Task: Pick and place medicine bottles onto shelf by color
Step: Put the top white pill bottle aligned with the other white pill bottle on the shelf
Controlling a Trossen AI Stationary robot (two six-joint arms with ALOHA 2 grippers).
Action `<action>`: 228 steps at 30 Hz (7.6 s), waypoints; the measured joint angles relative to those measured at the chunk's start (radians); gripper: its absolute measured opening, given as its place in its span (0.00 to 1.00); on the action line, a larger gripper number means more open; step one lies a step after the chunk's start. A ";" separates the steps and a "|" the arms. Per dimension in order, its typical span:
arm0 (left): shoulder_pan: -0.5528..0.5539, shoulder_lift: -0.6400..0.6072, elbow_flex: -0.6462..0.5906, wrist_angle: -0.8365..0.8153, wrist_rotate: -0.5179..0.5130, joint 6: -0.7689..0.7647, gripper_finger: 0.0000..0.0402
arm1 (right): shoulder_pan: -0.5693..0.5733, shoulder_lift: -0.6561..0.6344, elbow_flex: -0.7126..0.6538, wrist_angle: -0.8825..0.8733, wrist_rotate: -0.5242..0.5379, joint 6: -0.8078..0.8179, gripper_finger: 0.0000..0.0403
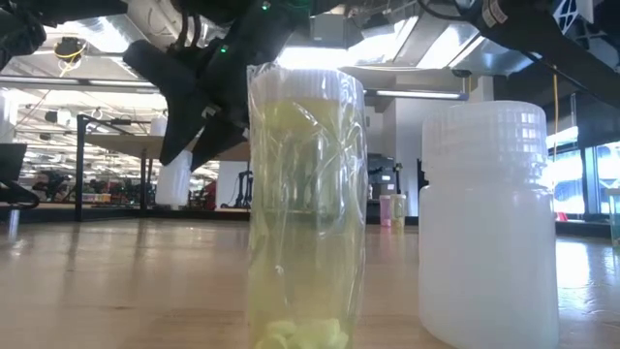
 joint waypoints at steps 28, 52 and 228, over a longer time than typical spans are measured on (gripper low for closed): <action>0.000 0.000 0.000 -0.082 0.000 -0.002 0.69 | -0.011 0.016 0.000 0.026 0.000 -0.041 0.36; 0.000 0.000 0.000 -0.082 0.000 -0.008 0.69 | -0.012 0.058 0.000 0.053 -0.047 -0.091 0.37; 0.819 0.529 0.328 -1.262 1.198 -1.021 0.58 | 0.190 -0.483 0.008 -0.014 0.026 -0.445 0.55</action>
